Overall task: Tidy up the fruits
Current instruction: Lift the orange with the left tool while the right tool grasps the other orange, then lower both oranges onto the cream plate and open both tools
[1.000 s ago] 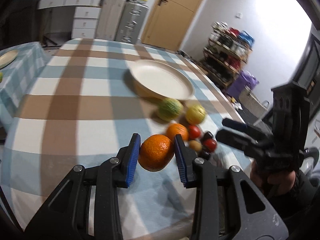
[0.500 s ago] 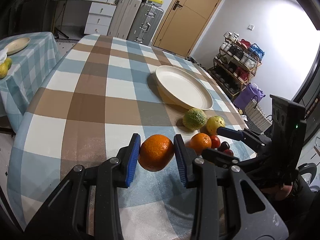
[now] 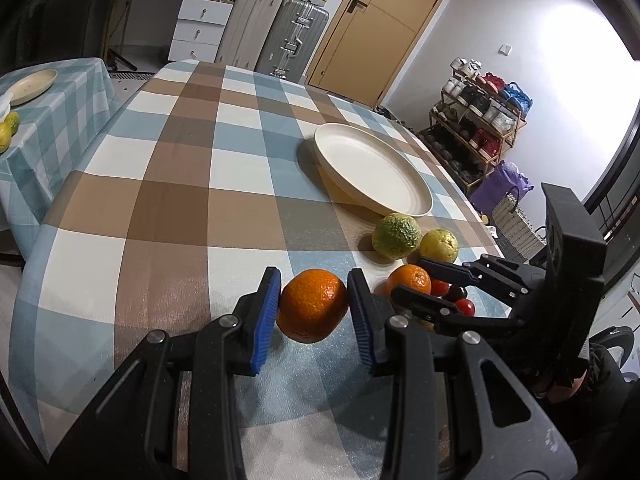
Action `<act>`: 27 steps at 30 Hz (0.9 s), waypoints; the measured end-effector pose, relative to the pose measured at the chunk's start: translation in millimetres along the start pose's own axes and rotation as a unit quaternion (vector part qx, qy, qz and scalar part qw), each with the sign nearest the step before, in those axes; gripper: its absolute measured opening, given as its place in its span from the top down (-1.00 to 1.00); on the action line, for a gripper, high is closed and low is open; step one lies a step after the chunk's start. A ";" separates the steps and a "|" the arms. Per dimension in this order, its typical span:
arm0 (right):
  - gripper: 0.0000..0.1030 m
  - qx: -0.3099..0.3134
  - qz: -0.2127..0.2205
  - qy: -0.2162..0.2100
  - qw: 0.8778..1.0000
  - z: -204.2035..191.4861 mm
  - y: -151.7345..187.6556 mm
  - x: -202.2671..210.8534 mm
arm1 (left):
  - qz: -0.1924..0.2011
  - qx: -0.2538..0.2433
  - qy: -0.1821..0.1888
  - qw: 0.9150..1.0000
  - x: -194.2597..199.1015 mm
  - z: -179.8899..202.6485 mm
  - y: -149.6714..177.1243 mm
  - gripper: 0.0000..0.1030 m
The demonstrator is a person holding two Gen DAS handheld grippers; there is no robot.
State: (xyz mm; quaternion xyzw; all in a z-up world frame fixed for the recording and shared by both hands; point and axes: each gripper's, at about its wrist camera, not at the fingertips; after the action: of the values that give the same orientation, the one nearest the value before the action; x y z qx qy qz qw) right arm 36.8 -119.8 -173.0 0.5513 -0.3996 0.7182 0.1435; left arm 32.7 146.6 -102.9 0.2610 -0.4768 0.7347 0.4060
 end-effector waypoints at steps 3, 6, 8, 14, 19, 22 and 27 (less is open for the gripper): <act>0.21 0.003 0.005 -0.006 1.000 -0.5 0.7 1.6 | -0.002 -0.002 -0.003 1.000 -4.0 1.8 -4.3 0.39; 0.21 -0.008 0.024 -0.029 0.999 5.2 2.5 8.8 | -0.004 -0.005 -0.008 1.000 -6.2 4.3 -6.2 0.39; 0.21 -0.019 0.042 -0.052 0.998 12.2 3.3 16.1 | -0.005 -0.006 -0.009 1.000 -8.4 6.2 -10.9 0.39; 0.21 -0.047 0.098 -0.113 0.988 36.0 0.8 46.5 | -0.002 -0.013 -0.012 1.000 -13.8 14.3 -41.3 0.39; 0.22 -0.074 0.134 -0.121 0.981 70.7 -11.4 69.1 | 0.003 -0.028 -0.016 0.999 -23.6 33.5 -88.2 0.39; 0.21 -0.095 0.150 -0.126 0.976 101.6 -24.7 77.8 | 0.004 -0.041 -0.009 0.999 -34.9 46.4 -120.3 0.39; 0.21 -0.119 0.166 -0.138 0.969 150.4 -53.8 77.1 | -0.003 -0.060 -0.004 0.998 -65.6 67.2 -177.0 0.39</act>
State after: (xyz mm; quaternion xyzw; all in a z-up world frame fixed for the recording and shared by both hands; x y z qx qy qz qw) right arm 146.5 -213.6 -69.8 0.5499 -0.5842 0.5961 0.0303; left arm 217.2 100.6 -39.5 0.2403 -0.5206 0.7027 0.4212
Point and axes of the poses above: each gripper's, at about its wrist camera, not at the fingertips, and x roughly against the way its jaws point, z to its right, y to its underside, and after that the axes turned 12 degrees about -z, right-handed
